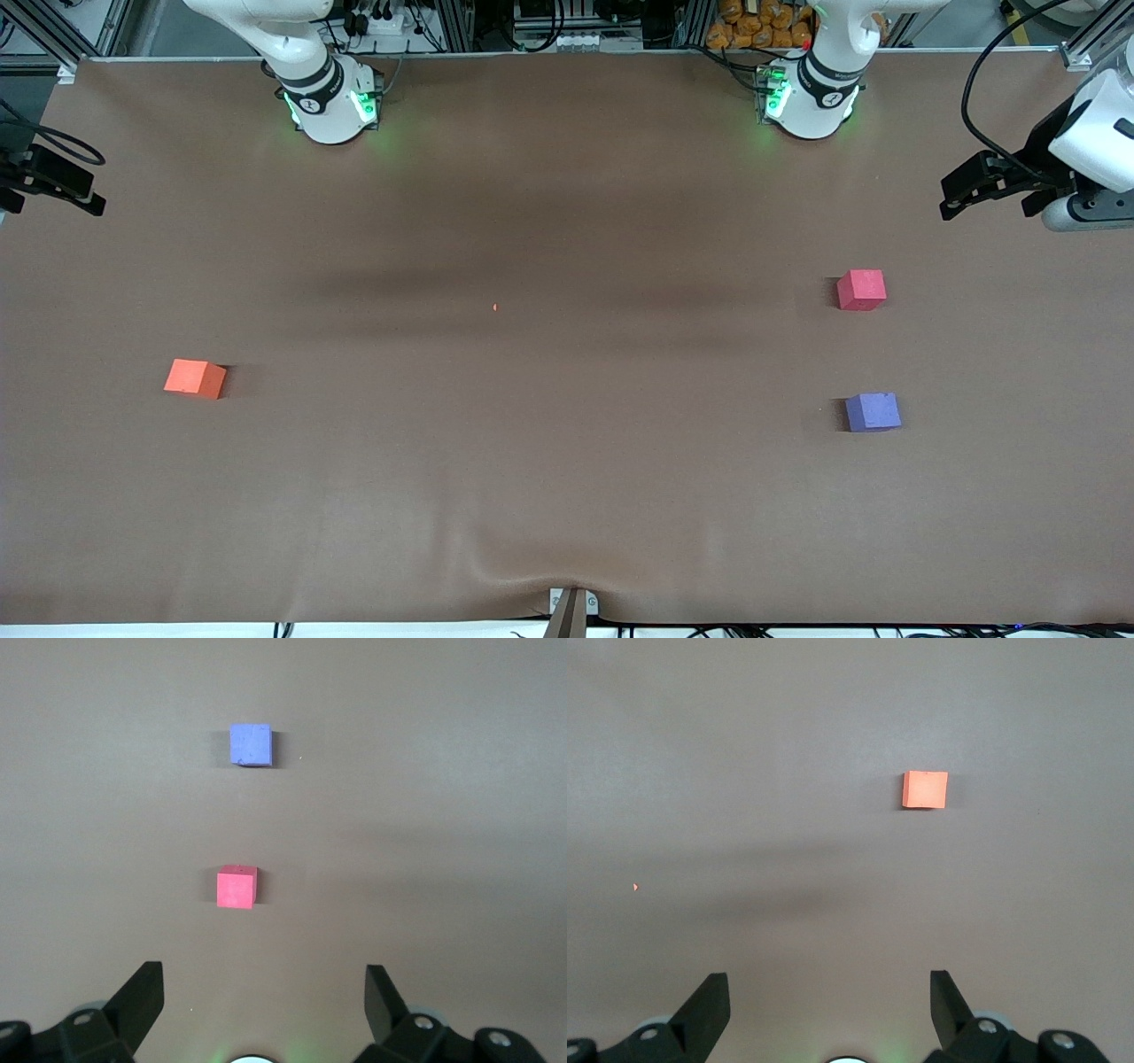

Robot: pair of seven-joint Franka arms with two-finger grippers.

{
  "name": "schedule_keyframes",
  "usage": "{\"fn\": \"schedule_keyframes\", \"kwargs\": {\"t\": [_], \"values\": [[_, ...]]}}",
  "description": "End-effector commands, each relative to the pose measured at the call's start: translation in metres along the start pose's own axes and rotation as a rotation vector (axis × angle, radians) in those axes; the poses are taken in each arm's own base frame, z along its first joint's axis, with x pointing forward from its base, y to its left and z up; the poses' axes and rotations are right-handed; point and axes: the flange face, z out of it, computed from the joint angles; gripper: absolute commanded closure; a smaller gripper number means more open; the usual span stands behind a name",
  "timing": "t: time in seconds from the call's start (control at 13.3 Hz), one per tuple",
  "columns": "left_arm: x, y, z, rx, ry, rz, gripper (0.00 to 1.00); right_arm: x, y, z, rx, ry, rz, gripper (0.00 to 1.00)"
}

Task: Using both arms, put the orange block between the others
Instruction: 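Move the right gripper toward the orange cube, then lower the right gripper over the orange cube and close on it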

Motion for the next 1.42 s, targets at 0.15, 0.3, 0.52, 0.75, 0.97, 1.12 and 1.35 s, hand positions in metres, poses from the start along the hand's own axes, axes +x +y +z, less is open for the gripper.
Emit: {"fn": "schedule_keyframes", "kwargs": {"t": [0.15,0.3,0.52,0.75,0.97,1.12,1.35], "values": [[-0.003,-0.011,-0.014,0.012,0.010,0.029,0.00,0.000,0.012,0.004,0.013,-0.001,0.005,0.00],[-0.002,-0.012,-0.015,0.010,0.013,0.027,0.00,0.001,0.011,0.007,0.013,-0.007,0.003,0.00],[-0.001,-0.013,-0.011,0.011,0.002,0.029,0.00,0.012,0.014,0.024,0.008,-0.029,0.006,0.00],[0.000,-0.015,-0.005,0.012,-0.012,0.028,0.00,0.028,0.018,0.071,0.000,-0.020,-0.014,0.00],[0.002,-0.014,0.001,0.013,-0.024,0.029,0.00,0.054,0.042,0.134,0.006,-0.065,-0.014,0.00],[0.003,-0.014,0.001,0.012,-0.026,0.031,0.00,0.072,0.058,0.170,0.010,-0.082,-0.012,0.00],[0.001,-0.013,0.003,0.005,-0.030,0.032,0.00,0.093,0.089,0.221,0.013,-0.083,-0.019,0.00]]}}
